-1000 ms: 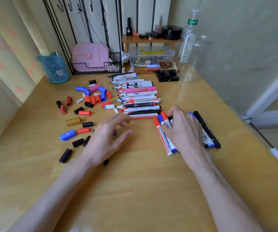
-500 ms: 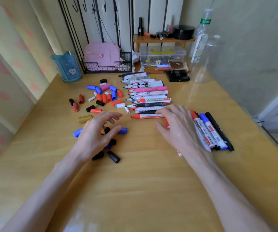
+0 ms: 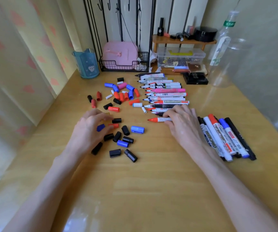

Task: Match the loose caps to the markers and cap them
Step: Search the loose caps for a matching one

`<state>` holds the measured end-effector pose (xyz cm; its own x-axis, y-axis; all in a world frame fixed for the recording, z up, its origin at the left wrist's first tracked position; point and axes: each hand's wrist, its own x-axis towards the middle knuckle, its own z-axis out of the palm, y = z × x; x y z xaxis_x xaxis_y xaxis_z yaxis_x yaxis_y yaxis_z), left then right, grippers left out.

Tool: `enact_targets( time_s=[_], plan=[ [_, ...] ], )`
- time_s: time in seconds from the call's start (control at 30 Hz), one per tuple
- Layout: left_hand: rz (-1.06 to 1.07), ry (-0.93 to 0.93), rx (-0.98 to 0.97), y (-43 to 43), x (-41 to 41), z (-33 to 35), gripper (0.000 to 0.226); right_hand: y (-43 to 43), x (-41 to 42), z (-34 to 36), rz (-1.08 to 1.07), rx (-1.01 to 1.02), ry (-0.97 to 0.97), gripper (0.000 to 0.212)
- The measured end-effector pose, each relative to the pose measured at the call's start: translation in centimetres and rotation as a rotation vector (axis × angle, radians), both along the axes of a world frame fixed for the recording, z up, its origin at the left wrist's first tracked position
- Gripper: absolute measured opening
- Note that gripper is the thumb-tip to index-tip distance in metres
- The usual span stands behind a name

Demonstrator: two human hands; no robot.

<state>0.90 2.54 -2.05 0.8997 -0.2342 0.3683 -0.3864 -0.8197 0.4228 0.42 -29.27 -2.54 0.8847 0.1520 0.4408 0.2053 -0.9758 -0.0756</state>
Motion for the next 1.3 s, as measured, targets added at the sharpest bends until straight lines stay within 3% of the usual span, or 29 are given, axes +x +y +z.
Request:
enact_targets(
  time_s=[0.27, 0.37, 0.57, 1.07, 1.2, 1.3],
  plan=[
    [0.036, -0.012, 0.102, -0.4, 0.8, -0.6, 0.025, 1.0, -0.1, 0.5, 0.142, 0.018, -0.110, 0.010],
    [-0.008, -0.053, -0.026, -0.9, 0.5, -0.2, 0.018, 1.7, -1.5, 1.5, 0.188, 0.072, -0.110, 0.016],
    [-0.156, 0.050, -0.299, -3.4, -1.2, 0.8, 0.010, 2.4, -3.9, 2.0, 0.252, 0.146, -0.050, 0.015],
    [-0.245, 0.064, -0.305, -3.9, -1.6, 0.8, 0.013, 2.7, -4.4, 1.8, 0.275, 0.194, -0.039, 0.014],
    [-0.259, 0.060, -0.294, -4.3, -1.8, 0.4, 0.024, 3.1, -4.7, 1.9, 0.313, 0.194, -0.046, 0.011],
    [-0.269, 0.061, -0.306, -4.6, -2.0, 0.4, 0.020, 3.1, -4.5, 1.6, 0.330, 0.216, -0.045, 0.019]
  ],
)
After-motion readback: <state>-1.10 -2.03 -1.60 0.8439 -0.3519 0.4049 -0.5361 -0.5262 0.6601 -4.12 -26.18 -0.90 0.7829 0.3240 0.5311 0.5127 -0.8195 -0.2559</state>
